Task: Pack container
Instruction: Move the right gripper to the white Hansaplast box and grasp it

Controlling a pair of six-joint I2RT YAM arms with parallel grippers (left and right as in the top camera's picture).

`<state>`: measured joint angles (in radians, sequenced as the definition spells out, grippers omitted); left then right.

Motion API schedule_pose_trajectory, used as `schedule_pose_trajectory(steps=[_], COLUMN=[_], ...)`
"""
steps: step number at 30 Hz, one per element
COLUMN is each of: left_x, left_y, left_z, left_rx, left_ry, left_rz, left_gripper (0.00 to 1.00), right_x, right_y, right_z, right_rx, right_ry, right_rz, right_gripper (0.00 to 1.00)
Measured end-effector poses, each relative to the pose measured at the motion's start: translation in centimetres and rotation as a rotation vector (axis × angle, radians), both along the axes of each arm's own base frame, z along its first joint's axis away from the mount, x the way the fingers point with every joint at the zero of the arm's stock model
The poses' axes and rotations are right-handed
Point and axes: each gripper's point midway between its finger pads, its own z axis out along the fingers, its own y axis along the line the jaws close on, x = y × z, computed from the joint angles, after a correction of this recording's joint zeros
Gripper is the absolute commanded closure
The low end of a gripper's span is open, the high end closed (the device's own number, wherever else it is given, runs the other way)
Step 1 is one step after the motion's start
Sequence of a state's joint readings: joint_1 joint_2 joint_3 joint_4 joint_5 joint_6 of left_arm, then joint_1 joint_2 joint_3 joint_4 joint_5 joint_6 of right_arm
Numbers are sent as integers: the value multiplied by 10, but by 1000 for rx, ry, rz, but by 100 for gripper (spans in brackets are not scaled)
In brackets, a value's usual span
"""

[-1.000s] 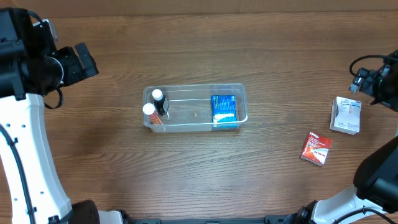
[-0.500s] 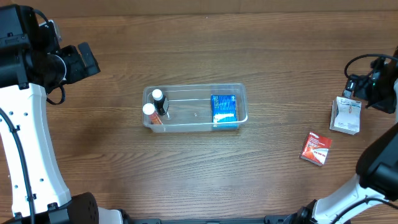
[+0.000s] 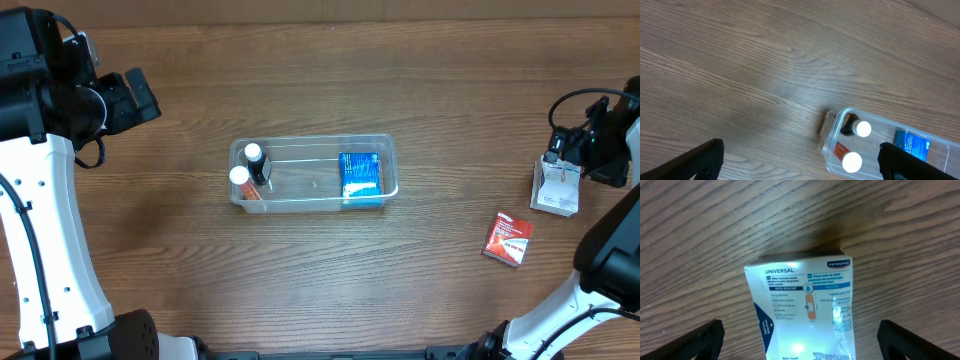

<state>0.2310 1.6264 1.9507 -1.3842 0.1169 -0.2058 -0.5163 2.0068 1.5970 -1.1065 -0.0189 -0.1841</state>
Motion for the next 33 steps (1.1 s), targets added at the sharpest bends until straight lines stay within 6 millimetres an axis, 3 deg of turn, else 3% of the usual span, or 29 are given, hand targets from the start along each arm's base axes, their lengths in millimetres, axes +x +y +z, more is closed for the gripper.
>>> schedule_pose_trajectory(steps=[8,26,33], left_x=[0,0,0], left_y=[0,0,0], left_z=[0,0,0], left_rx=[0,0,0], left_ry=[0,0,0], left_rz=[0,0,0], left_gripper=[0,0,0], right_x=[-22,-30,-29], right_y=[7,9,8], right_z=[-30,-50,-50], right_rx=[9,2,-4], right_ry=[69,80,76], right_rz=[-2,-2,-4], right_gripper=[0,0,21])
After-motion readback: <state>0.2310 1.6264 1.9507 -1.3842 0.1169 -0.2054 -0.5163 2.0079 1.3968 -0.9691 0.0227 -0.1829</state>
